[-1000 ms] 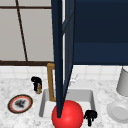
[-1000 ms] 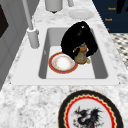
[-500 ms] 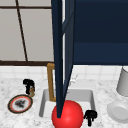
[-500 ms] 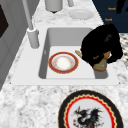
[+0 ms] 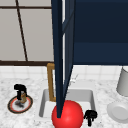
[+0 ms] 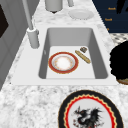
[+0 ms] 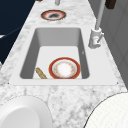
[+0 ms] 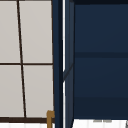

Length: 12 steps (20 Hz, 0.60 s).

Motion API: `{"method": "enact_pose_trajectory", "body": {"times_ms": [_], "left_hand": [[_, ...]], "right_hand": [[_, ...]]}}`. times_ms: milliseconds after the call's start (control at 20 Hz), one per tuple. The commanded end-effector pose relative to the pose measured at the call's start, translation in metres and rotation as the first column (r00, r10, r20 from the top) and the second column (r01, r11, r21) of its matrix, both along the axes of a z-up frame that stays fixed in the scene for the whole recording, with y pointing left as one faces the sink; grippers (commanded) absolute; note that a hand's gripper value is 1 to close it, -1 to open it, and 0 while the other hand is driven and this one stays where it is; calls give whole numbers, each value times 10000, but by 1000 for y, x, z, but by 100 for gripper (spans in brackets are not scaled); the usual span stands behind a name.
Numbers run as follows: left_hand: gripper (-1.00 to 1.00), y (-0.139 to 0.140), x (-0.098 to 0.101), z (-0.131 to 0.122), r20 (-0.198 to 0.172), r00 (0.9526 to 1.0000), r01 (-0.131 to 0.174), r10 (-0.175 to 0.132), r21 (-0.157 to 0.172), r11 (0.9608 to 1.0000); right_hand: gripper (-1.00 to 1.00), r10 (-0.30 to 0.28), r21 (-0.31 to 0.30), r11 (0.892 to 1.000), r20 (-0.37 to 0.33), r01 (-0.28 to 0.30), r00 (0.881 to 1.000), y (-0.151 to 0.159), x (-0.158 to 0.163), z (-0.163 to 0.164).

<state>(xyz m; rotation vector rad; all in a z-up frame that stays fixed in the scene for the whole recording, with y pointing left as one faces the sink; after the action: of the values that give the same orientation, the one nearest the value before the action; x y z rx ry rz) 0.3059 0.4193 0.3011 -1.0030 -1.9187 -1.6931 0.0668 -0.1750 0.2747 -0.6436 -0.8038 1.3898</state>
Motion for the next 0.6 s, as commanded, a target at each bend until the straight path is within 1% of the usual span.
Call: {"method": "enact_pose_trajectory", "body": {"times_ms": [0, 450, 550], "left_hand": [[100, 21, -27, 1, -77, 9998, -165, 163, -288, 9994], [100, 72, -93, -1, -61, 9999, -142, 140, -326, 9994], [100, 85, -107, -1, -7, 9999, -135, 135, -258, 9996]], "right_hand": [[0, 0, 0, 10000, 0, 0, 10000, 0, 0, 0], [0, 0, 0, 10000, 0, 0, 10000, 0, 0, 0], [0, 0, 0, 10000, 0, 0, 10000, 0, 0, 0]]}}
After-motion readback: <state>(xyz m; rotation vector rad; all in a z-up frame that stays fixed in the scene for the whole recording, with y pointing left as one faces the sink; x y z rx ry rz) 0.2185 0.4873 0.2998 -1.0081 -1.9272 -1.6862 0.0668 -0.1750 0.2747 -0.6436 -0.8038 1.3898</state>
